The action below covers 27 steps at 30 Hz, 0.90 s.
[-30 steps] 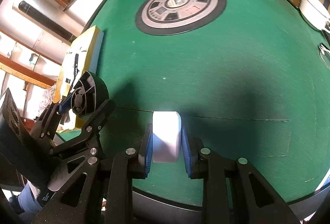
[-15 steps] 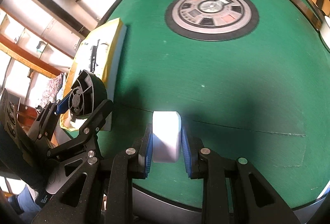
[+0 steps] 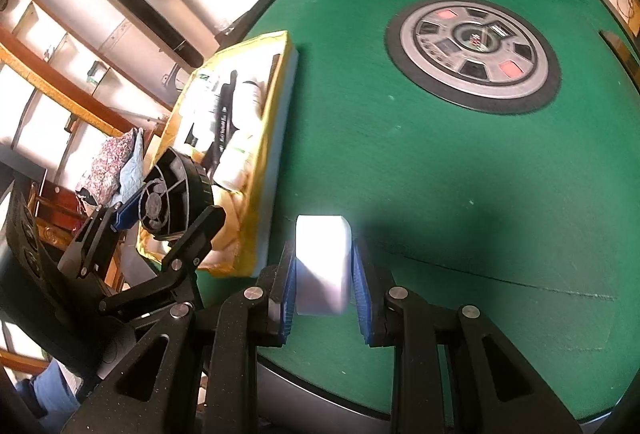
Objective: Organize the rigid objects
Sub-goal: 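Carry the black holder and white charger plug over the white tray, then lower the white charger plug into the tray and open the right gripper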
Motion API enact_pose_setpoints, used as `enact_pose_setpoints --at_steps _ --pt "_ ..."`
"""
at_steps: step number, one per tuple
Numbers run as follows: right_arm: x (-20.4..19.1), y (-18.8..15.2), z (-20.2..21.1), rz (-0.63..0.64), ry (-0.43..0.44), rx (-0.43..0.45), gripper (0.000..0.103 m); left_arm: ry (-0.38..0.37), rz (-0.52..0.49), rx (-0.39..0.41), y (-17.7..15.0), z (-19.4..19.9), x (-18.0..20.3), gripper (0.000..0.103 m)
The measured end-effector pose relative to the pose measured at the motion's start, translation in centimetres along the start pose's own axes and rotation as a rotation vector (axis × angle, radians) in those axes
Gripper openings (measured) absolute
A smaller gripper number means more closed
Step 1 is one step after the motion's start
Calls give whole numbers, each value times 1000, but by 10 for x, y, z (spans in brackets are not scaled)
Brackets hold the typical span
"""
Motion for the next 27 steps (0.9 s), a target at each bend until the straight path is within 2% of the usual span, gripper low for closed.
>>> enact_pose_setpoints --at_steps 27 --pt "-90 11 -44 151 9 -32 23 28 78 -69 -36 -18 -51 68"
Point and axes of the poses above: each gripper's, at about its wrist camera, not at the fingertips, and z roughly against the way its jaws point, x to its right, y to its top, the point moved 4 cm from there along -z, roughly the way its jaws point, and after that the axes turned 14 degrees about -z, right-handed, at the moved point
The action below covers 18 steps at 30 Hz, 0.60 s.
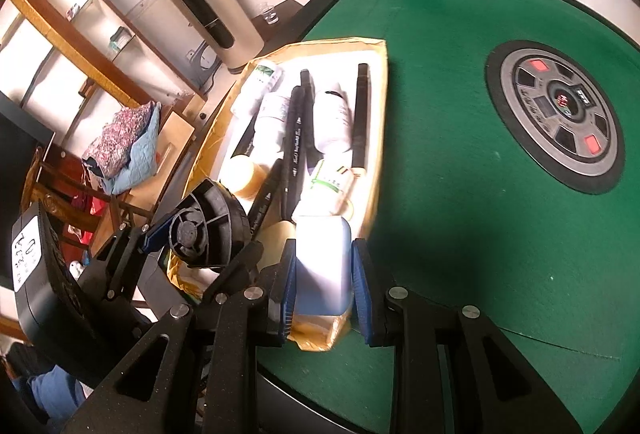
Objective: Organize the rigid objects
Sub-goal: 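Lower the white charger plug into the tray and open the right gripper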
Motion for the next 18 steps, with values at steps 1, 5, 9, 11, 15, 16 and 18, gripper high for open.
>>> enact_pose_setpoints --at_steps 1,5,9,11,15,16,18 --pt "-1 0 -1 2 -1 -1 23 0 1 -3 -1 -1 -1 68" --pt "-7 4 -7 12 -4 -8 23 2 3 -13 -4 -5 -6 68" --pt "-13 4 -13 18 -7 -17 23 4 3 -21 -7 -8 -10 68" --pt "-15 4 -15 22 -8 -20 23 5 5 -25 -8 -9 -11 68" --pt "-16 5 -18 28 -11 -29 23 10 8 -34 -9 -13 -13 68" --pt "-17 6 -19 30 -12 -32 23 12 7 -36 -9 -13 -14 68" --pt "-17 6 -21 30 -14 -36 23 12 7 -40 -10 -15 -14 68"
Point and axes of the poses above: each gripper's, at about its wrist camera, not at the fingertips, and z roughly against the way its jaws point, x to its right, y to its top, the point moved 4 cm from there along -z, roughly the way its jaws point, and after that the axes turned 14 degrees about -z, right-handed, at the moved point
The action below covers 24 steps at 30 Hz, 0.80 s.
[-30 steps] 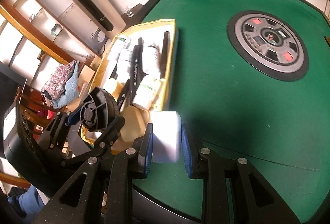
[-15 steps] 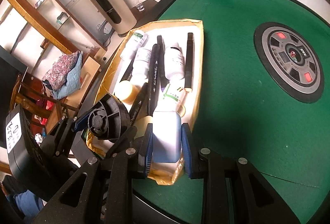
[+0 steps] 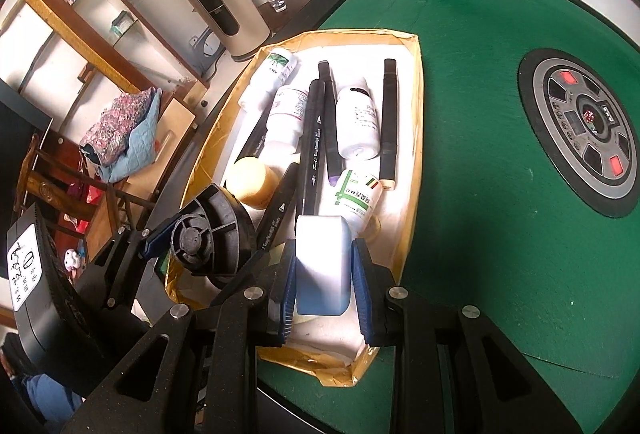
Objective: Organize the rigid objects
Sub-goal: 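Lower the white charger plug into the tray and open the right gripper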
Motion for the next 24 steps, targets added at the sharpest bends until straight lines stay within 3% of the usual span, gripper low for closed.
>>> enact_pose_setpoints --at_steps 24 --pt "-6 15 -13 22 -36 7 23 0 -8 -13 1 -9 -7 68"
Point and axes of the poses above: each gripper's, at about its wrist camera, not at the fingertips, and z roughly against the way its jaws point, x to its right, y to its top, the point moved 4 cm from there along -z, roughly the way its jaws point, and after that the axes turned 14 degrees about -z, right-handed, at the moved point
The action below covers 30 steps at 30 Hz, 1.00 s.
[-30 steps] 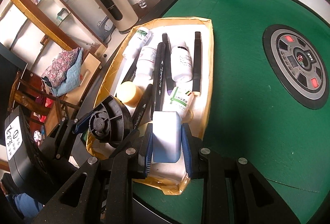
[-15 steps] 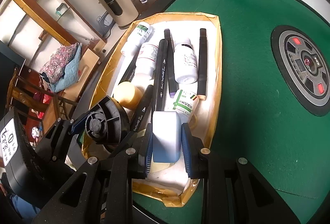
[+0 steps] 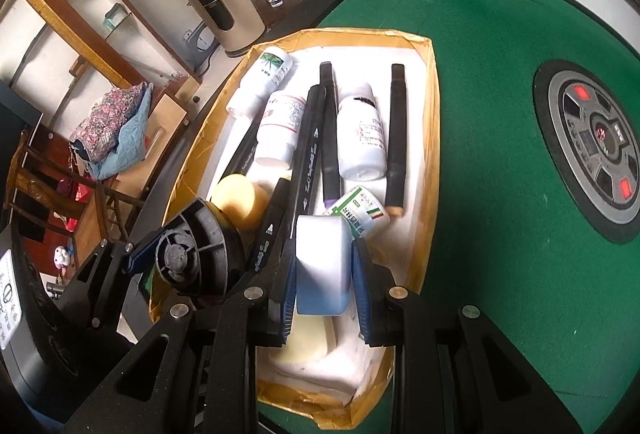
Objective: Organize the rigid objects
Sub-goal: 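Lower the white charger plug into the tray and open the right gripper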
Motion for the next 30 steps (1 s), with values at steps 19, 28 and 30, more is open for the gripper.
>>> enact_pose_setpoints --at_steps 19,28,30 --pt "-13 37 -12 46 -29 59 22 -33 33 -18 0 -7 -3 68" --pt "-12 50 -19 28 -2 67 23 -50 51 -15 -1 -6 0 68" --pt "-10 53 -21 14 2 57 23 -54 49 -17 -1 -5 2 68"
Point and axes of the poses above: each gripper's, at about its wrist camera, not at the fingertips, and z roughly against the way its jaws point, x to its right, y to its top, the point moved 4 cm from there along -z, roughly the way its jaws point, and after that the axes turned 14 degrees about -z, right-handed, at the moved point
